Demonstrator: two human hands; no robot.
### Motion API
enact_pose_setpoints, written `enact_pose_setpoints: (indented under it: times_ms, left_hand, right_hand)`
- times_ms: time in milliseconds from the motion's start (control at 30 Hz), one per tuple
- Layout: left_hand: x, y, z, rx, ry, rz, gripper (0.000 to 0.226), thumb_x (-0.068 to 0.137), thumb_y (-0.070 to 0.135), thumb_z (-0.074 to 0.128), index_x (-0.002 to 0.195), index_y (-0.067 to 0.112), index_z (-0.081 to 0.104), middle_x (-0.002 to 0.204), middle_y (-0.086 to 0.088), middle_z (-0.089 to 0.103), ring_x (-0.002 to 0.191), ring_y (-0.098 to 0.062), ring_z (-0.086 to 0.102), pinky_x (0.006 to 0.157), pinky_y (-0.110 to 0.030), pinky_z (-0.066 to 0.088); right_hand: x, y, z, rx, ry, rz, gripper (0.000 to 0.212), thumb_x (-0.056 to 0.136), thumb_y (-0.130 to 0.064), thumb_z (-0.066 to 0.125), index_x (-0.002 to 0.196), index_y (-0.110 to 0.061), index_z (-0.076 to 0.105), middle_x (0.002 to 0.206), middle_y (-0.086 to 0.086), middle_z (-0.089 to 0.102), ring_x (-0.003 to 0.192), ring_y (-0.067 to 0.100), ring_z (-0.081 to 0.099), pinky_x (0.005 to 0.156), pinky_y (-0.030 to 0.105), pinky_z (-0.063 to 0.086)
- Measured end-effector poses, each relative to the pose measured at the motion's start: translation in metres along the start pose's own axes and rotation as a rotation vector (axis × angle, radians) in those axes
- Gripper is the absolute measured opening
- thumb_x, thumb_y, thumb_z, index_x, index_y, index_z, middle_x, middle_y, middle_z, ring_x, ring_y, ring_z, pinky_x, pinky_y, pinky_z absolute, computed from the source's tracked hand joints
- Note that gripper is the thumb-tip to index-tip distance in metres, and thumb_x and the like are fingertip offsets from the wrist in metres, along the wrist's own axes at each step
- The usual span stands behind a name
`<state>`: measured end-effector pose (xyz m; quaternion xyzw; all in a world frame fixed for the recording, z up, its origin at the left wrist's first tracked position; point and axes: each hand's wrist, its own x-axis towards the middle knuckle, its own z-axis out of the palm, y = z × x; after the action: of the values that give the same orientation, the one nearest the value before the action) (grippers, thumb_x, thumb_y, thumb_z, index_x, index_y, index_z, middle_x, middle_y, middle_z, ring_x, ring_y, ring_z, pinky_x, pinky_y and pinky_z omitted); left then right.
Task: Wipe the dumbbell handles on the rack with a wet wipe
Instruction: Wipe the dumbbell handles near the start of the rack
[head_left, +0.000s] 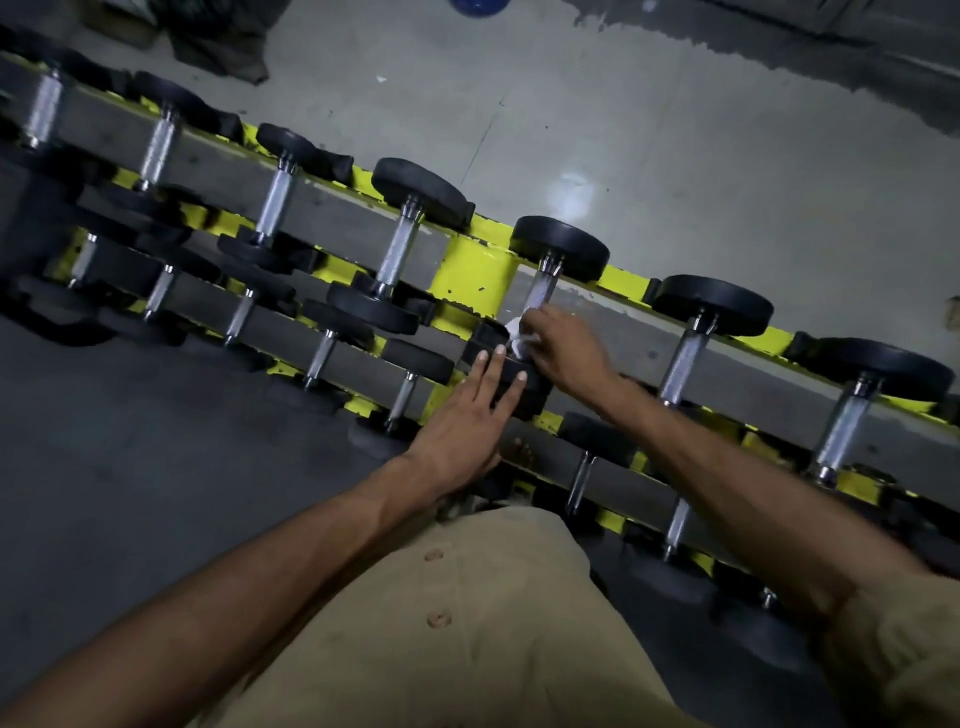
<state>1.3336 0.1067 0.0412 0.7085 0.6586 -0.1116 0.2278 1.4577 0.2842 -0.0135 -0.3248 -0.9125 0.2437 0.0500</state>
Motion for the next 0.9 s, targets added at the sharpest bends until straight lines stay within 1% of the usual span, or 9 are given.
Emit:
enact_pose_setpoints:
  times_ms: [100,200,267,400,467,533,633,733,900]
  left_hand:
    - [0.000,0.002,-0.001,-0.001,-0.007,-0.006,0.103,0.098,0.030,0.062,0.165,0.009,-0.013,0.165,-0.031,-0.029,0.158,-0.045,-0.017,0.124,-0.046,0.028]
    - [-0.001,0.006,-0.002,0.019,-0.020,-0.011,0.106,0.097,0.033,0.064,0.165,0.008,-0.014,0.164,-0.033,-0.030,0.157,-0.047,-0.018,0.124,-0.045,0.029]
    - [-0.001,0.007,-0.003,0.025,-0.031,-0.015,0.108,0.097,0.032,0.065,0.165,0.007,-0.015,0.163,-0.034,-0.032,0.156,-0.048,-0.019,0.123,-0.046,0.032]
    - [-0.001,0.005,-0.005,0.016,-0.048,-0.014,0.109,0.096,0.030,0.066,0.164,0.008,-0.016,0.162,-0.032,-0.034,0.156,-0.048,-0.020,0.121,-0.046,0.035]
    - [-0.001,0.003,-0.007,0.026,-0.052,-0.008,0.110,0.096,0.031,0.066,0.164,0.009,-0.017,0.162,-0.032,-0.035,0.157,-0.047,-0.019,0.121,-0.046,0.035]
    - [-0.001,0.001,-0.009,0.036,-0.057,0.002,0.110,0.096,0.031,0.067,0.164,0.009,-0.017,0.162,-0.031,-0.035,0.157,-0.046,-0.020,0.121,-0.046,0.034]
    - [-0.002,-0.004,-0.014,0.037,-0.074,0.027,0.106,0.097,0.024,0.064,0.165,0.010,-0.016,0.163,-0.030,-0.035,0.157,-0.045,-0.021,0.122,-0.047,0.031]
    - [-0.003,-0.012,-0.018,0.040,-0.084,0.064,0.100,0.099,0.022,0.060,0.165,0.011,-0.015,0.164,-0.029,-0.033,0.158,-0.044,-0.019,0.122,-0.048,0.031]
    - [-0.005,-0.022,-0.028,0.068,-0.118,0.121,0.094,0.103,0.018,0.053,0.165,0.012,-0.016,0.165,-0.026,-0.033,0.158,-0.041,-0.020,0.122,-0.045,0.031]
  right_hand:
    - [-0.018,-0.010,0.013,0.307,0.111,0.409,0.011,0.083,-0.027,0.073,0.084,-0.020,0.064,0.081,-0.003,0.070,0.076,0.018,0.064,0.063,0.031,0.046]
    - [-0.009,-0.004,0.021,0.423,0.060,0.588,0.004,0.082,-0.013,0.072,0.081,-0.016,0.069,0.078,-0.003,0.070,0.077,0.018,0.065,0.067,0.031,0.049]
    - [0.004,0.005,0.030,0.530,0.013,0.704,0.014,0.081,-0.002,0.066,0.080,-0.015,0.072,0.081,0.001,0.072,0.081,0.020,0.066,0.073,0.033,0.052]
    - [0.029,0.013,0.022,1.154,0.158,0.987,0.028,0.085,0.011,0.060,0.080,-0.016,0.067,0.076,0.004,0.067,0.066,0.018,0.061,0.060,0.029,0.050]
    - [0.045,0.013,0.007,1.368,0.291,1.008,0.027,0.090,0.013,0.054,0.084,-0.013,0.059,0.076,0.004,0.062,0.063,0.014,0.055,0.054,0.027,0.048]
    - [0.061,0.016,0.003,1.475,0.362,1.064,0.026,0.092,0.011,0.049,0.086,-0.014,0.055,0.079,0.005,0.060,0.068,0.015,0.057,0.065,0.032,0.054]
    - [0.075,0.011,0.007,1.622,0.328,1.136,0.020,0.099,-0.006,0.044,0.096,-0.012,0.063,0.084,0.009,0.065,0.076,0.024,0.062,0.076,0.041,0.054]
    - [0.081,0.012,0.010,1.807,0.318,1.135,0.030,0.104,-0.025,0.040,0.090,-0.015,0.064,0.081,0.008,0.072,0.076,0.026,0.068,0.080,0.040,0.050]
    - [0.068,0.015,0.013,1.857,0.367,1.076,0.029,0.102,-0.021,0.037,0.101,-0.014,0.065,0.101,0.012,0.071,0.091,0.026,0.070,0.089,0.039,0.048]
